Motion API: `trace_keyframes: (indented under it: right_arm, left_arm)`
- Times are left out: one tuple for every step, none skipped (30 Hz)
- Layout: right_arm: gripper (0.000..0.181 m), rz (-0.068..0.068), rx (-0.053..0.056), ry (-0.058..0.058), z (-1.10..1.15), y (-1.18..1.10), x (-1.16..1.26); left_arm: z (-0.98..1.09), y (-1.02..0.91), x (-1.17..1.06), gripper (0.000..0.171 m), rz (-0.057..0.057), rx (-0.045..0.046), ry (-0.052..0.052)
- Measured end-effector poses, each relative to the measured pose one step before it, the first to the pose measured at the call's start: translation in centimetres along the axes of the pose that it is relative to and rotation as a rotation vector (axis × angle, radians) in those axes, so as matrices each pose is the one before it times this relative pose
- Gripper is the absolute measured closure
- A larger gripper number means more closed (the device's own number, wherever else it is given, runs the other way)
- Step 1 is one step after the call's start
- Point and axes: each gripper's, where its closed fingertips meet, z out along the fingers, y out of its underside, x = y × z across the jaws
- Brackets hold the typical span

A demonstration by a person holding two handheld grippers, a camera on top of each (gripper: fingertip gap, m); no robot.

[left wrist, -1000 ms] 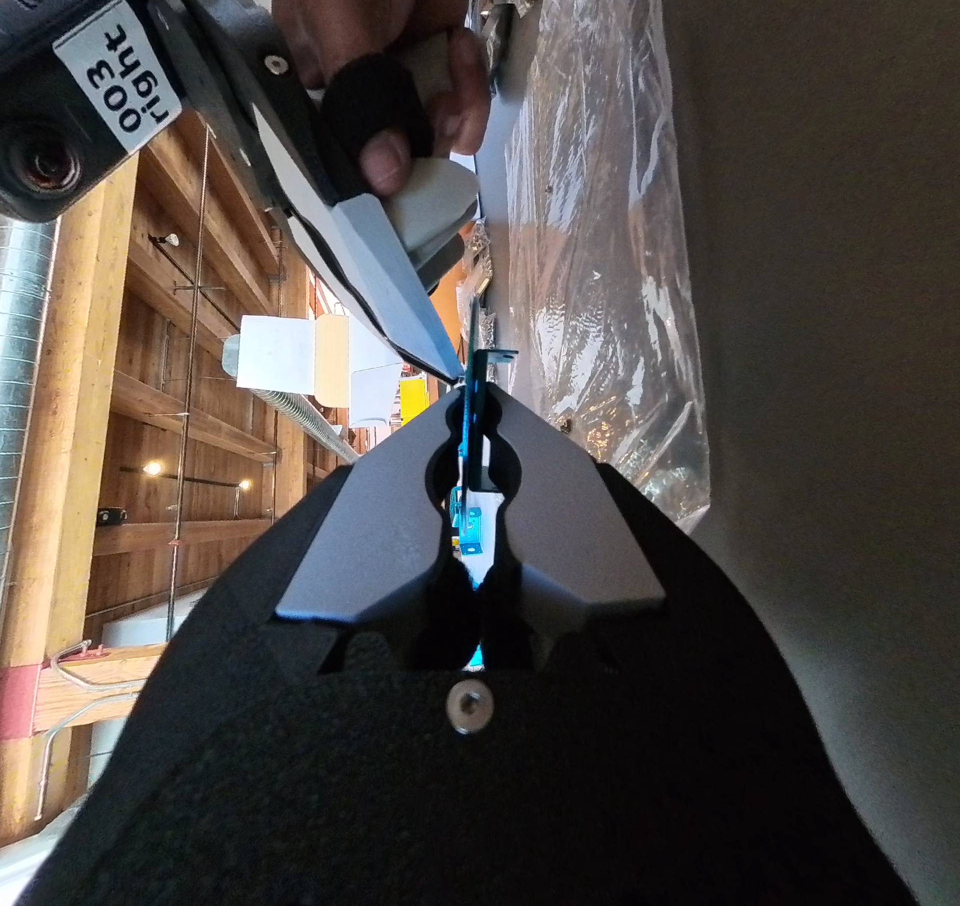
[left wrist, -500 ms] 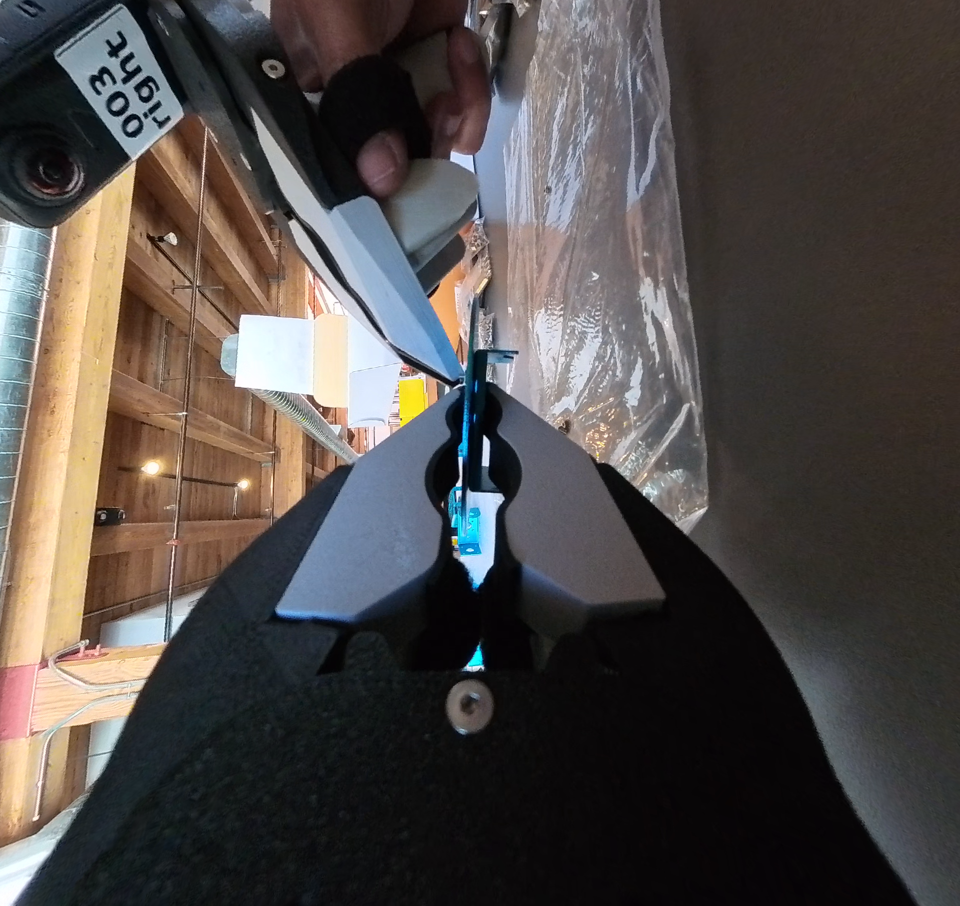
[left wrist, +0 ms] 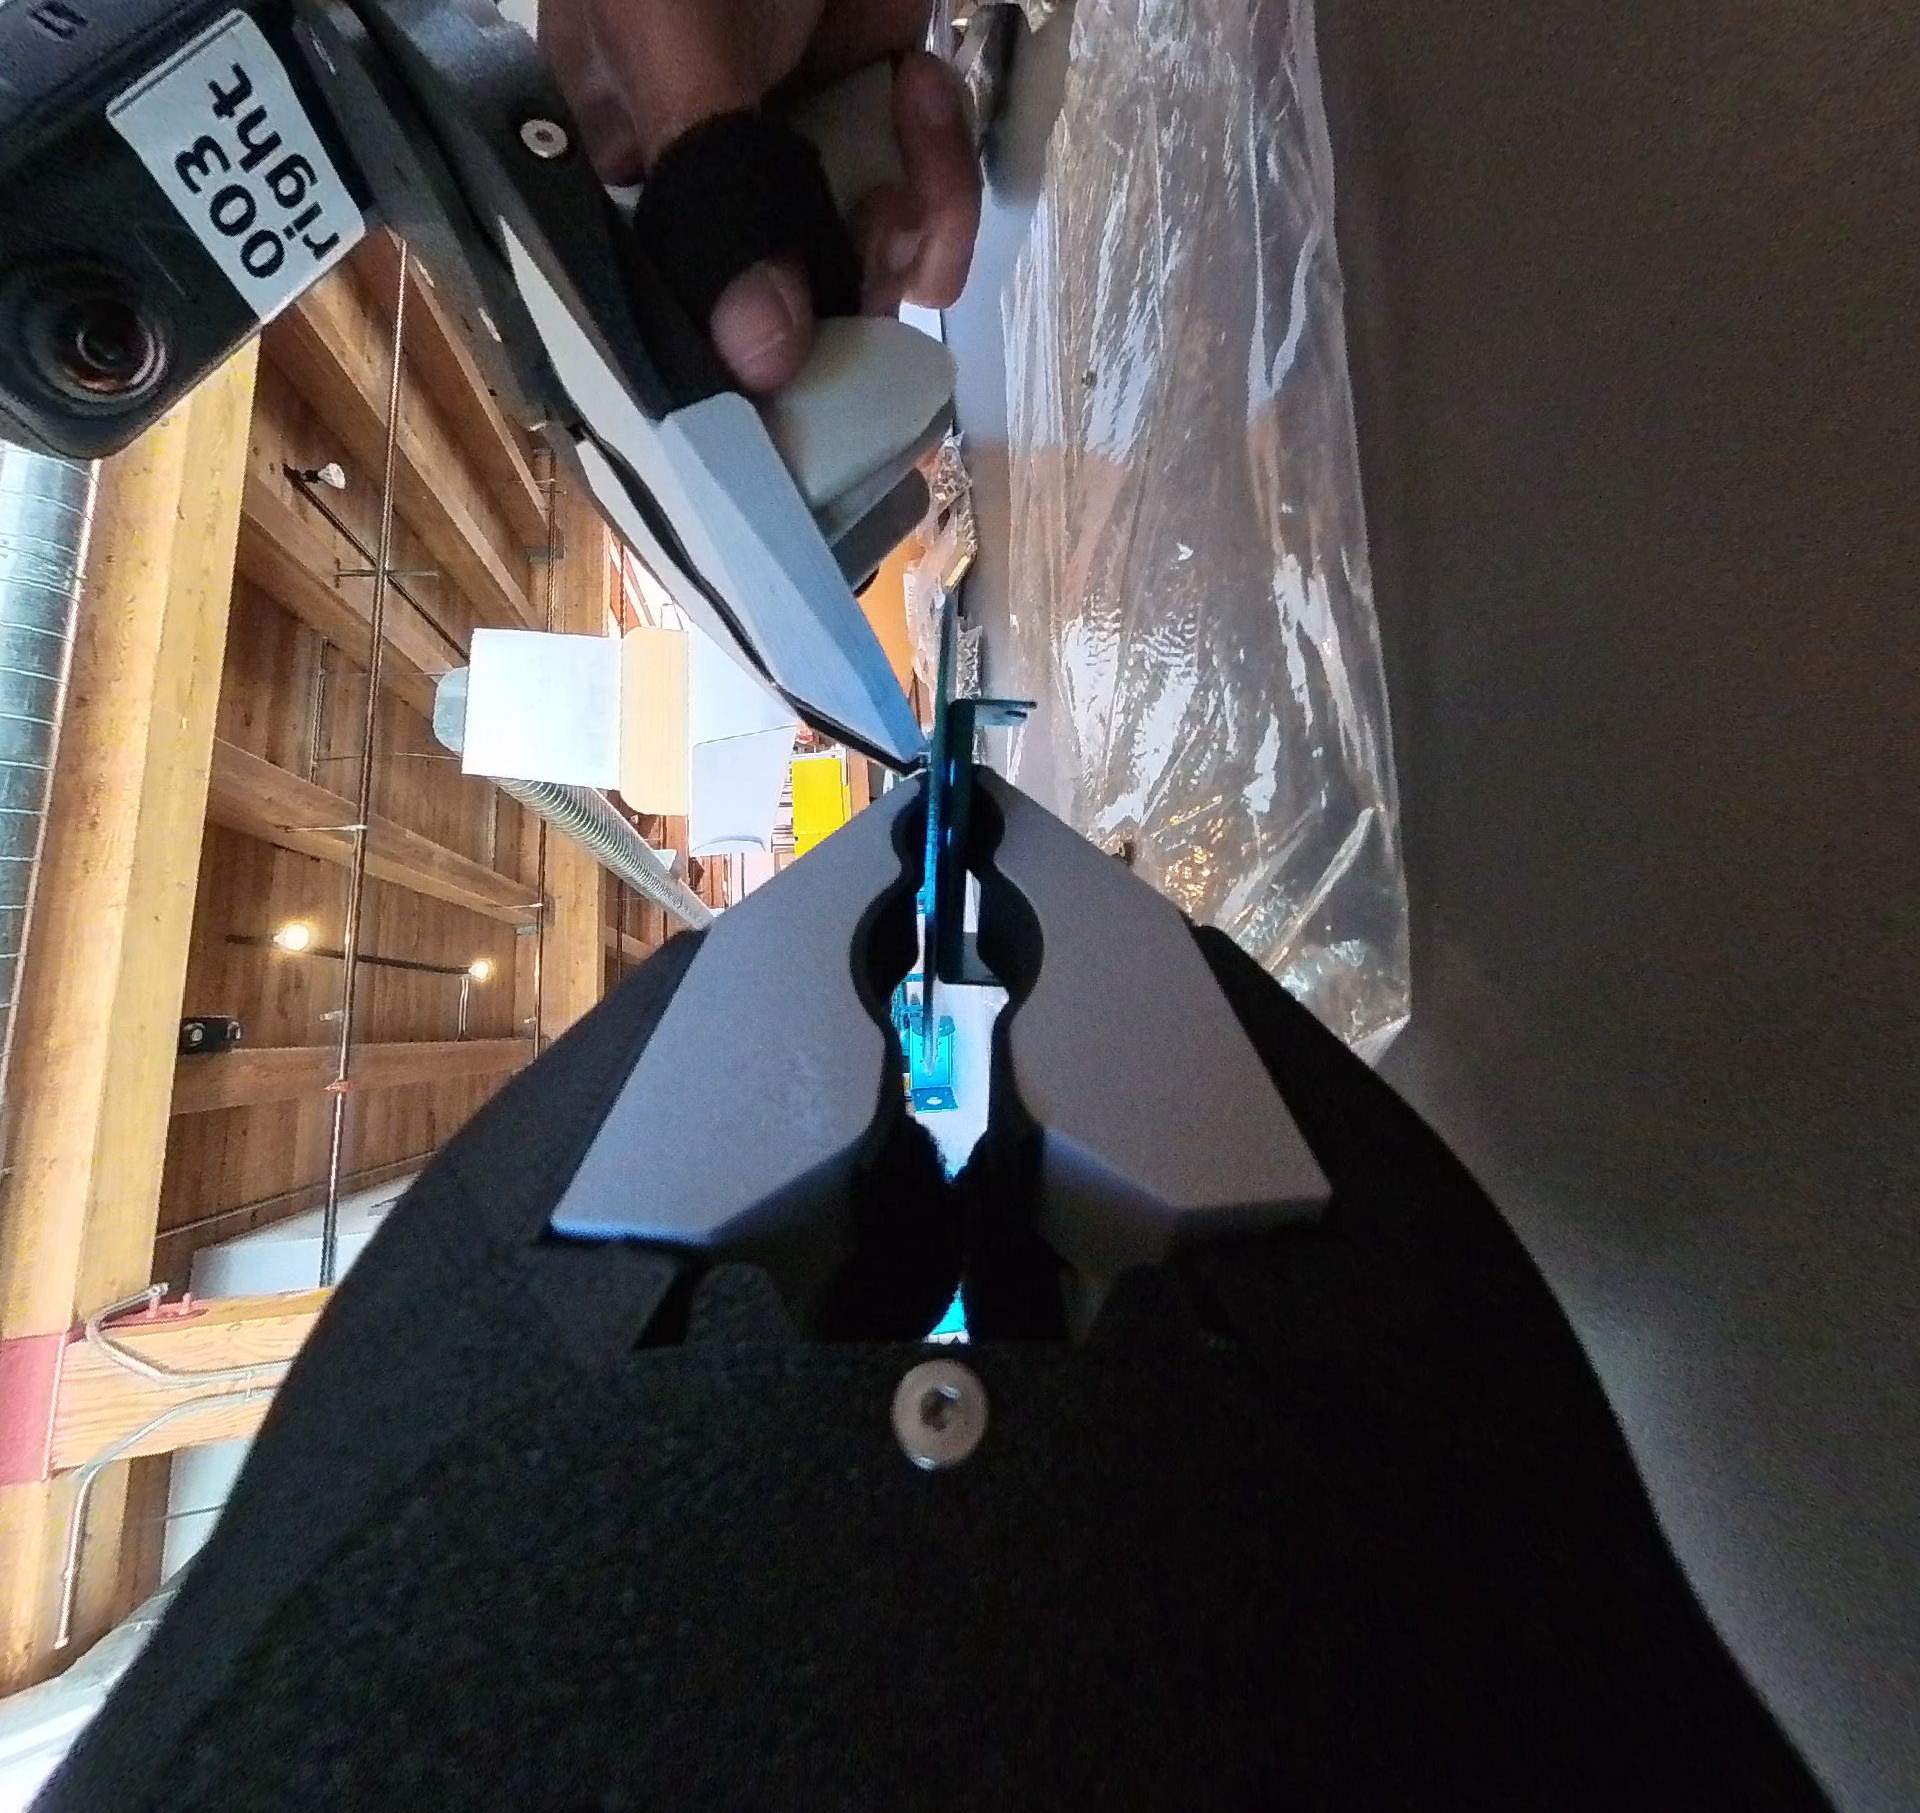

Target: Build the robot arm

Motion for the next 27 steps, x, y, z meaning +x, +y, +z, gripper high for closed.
trace_keyframes:
  right_arm:
    - [0.179,-0.0004,0.0001,-0.0004,0.004,0.008,-0.012]
    - [0.179,-0.0001,-0.0006,0.0006,-0.004,0.009,0.009]
    - [0.178,-0.0001,-0.0011,0.0001,0.008,0.018,0.008]
    - [0.178,0.0004,0.0007,-0.0008,0.011,-0.002,-0.015]
    - [0.178,0.0021,0.0014,0.0003,-0.005,-0.02,0.023]
    - [0.178,0.0014,0.0004,-0.002,0.013,0.001,-0.019]
    - [0.178,-0.0001,-0.0005,-0.0008,0.002,0.016,-0.011]
    - [0.178,0.0005,0.0,0.0006,-0.011,-0.004,0.018]
    - [0.178,0.0004,-0.0004,0.0002,-0.016,0.002,0.003]
    - [0.178,0.0,0.0004,0.0,-0.005,-0.013,-0.008]
    - [0.178,-0.0001,0.0011,-0.0001,-0.008,-0.017,-0.008]
    - [0.178,-0.0011,0.0,0.0003,0.009,0.005,-0.01]
    - [0.178,0.0003,-0.0009,0.0002,0.007,0.016,-0.002]
    - [0.177,0.0008,-0.001,0.0006,0.003,0.02,0.022]
    - [0.177,0.0013,-0.0001,-0.0004,0.001,0.001,-0.004]
    - [0.177,0.001,0.0009,-0.0002,-0.013,-0.011,0.005]
    - [0.177,-0.0007,0.0001,0.0015,-0.002,0.0,0.016]
    - [0.177,-0.0003,-0.0007,0.0004,-0.013,0.002,-0.002]
    - [0.177,0.0002,0.0003,-0.0001,-0.004,-0.012,-0.002]
    - [0.177,-0.0003,0.0011,-0.0002,-0.008,-0.018,-0.007]
    - [0.177,-0.0002,-0.0001,-0.0006,-0.001,-0.011,-0.019]
    - [0.177,0.0004,-0.0012,-0.0005,0.008,0.018,-0.003]
    - [0.177,0.0003,-0.0015,-0.001,0.024,0.022,-0.025]
    - [0.177,-0.0001,-0.0003,-0.0006,0.017,0.015,-0.011]
    - [0.177,-0.0006,-0.0008,0.0006,0.008,0.014,0.01]
    - [0.177,0.0004,-0.0008,-0.0003,0.008,0.014,-0.01]
    - [0.177,0.0004,0.0014,-0.0001,-0.012,-0.03,-0.011]
  left_arm:
    - [0.002,-0.001,0.0,0.17,0.0007,0.0001,-0.0003]
    - [0.012,0.007,0.008,0.17,-0.0004,-0.00025,0.0005]
    - [-0.001,-0.011,0.018,0.17,-0.0002,0.00025,0.0004]
    - [-0.01,-0.011,-0.009,0.17,0.0004,0.00053,-0.0006]
    - [0.0,-0.001,-0.002,0.17,-0.0001,0.00005,-0.0002]
    - [0.003,-0.009,0.0,0.17,-0.0007,0.00063,0.0003]
    - [-0.002,-0.013,0.005,0.17,-0.0002,0.00033,0.0002]
    - [0.001,0.003,0.013,0.17,0.0002,-0.00015,0.0003]
    - [0.001,-0.003,0.004,0.17,-0.0004,0.00021,0.0001]
    - [-0.004,-0.014,-0.01,0.17,-0.0004,0.0003,-0.0004]
    - [0.002,-0.005,-0.001,0.17,-0.0002,0.00035,-0.0002]
    - [0.001,-0.002,0.003,0.17,0.0001,0.00014,0.0002]
    - [0.003,-0.009,0.013,0.17,0.0006,-0.0003,0.0005]
    - [0.011,-0.001,0.017,0.17,0.0006,-0.00015,0.0002]
    - [0.005,-0.005,0.014,0.17,-0.0003,0.00041,0.0001]
    - [0.0,-0.003,0.009,0.17,-0.001,0.00018,0.0009]
    - [0.013,0.005,-0.005,0.17,-0.0001,-0.00006,-0.0002]
    - [-0.002,0.003,-0.006,0.17,0.0001,-0.00022,-0.0003]
    - [0.013,0.005,0.01,0.17,-0.0007,-0.00012,0.0006]
    - [-0.008,-0.014,-0.006,0.17,-0.0003,0.00076,-0.0007]
    - [0.01,-0.013,-0.009,0.17,-0.0004,0.00049,-0.0001]
    - [0.01,0.011,0.016,0.17,-0.0009,-0.00052,0.0009]
    - [0.0,-0.015,-0.012,0.17,0.001,0.00048,-0.0012]
    - [0.005,-0.005,-0.002,0.17,0.0008,0.0004,-0.0005]
    - [0.017,0.013,0.032,0.17,-0.0006,-0.00094,0.0016]
    - [0.016,-0.004,0.003,0.17,0.0004,-0.00037,-0.0001]
    - [-0.002,-0.005,-0.006,0.17,0.0004,0.00073,-0.001]
